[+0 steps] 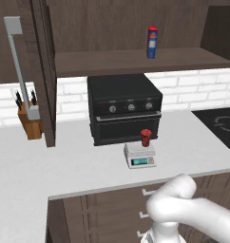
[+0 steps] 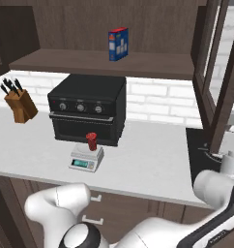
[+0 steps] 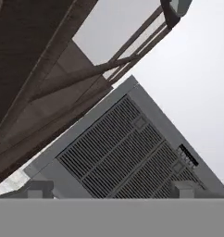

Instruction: Pick the yogurt and place it on the digital scale for weighing, and close the cabinet.

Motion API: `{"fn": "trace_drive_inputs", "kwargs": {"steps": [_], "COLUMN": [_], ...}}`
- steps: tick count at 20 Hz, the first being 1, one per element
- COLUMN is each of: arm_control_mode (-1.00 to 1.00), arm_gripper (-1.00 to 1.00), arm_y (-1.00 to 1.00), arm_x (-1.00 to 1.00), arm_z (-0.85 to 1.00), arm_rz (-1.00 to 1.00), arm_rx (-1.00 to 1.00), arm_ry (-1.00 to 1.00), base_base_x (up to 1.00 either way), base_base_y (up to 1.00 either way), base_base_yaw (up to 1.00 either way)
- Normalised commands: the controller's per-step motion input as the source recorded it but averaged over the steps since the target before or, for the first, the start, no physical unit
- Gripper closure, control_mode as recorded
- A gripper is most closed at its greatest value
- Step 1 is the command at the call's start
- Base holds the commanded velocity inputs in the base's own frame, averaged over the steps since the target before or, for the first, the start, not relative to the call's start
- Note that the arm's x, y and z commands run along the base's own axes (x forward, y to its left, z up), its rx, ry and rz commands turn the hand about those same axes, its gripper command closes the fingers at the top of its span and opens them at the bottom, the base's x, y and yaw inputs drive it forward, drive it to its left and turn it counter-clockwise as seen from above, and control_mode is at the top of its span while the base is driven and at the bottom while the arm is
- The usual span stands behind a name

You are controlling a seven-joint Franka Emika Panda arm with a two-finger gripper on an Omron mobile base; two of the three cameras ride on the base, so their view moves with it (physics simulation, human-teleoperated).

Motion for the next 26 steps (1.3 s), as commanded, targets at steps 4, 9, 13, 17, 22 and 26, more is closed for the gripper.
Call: {"fn": "trace_drive_inputs", "kwargs": {"steps": [4, 9, 13, 17, 22, 26], "arm_control_mode": [-1.0, -1.0, -1.0, -1.0, -1.0, -1.0], "arm_gripper": [-1.0, -1.0, -1.0, -1.0, -1.0, -1.0], "arm_y": [0.04, 0.97, 1.0, 0.94, 1.0, 1.0], "arm_x": [-0.43, -0.77, -0.53, -0.1, -0.27, -0.03], "arm_z": [0.68, 0.16, 0.64, 0.94, 0.62, 0.75], "arm_rz": [0.04, 0.11, 0.13, 0.14, 0.15, 0.12], "arm_rx": [0.01, -0.03, -0.14, -0.18, -0.23, -0.21], "arm_ry": [-0.33, -0.19, -0.32, -0.46, -0.41, -0.35], "base_base_x": [0.0, 0.0, 0.0, 0.0, 0.0, 0.0], "base_base_y": [0.0, 0.0, 0.0, 0.0, 0.0, 0.0], "base_base_yaw": [0.0, 0.0, 0.0, 0.0, 0.0, 0.0]}}
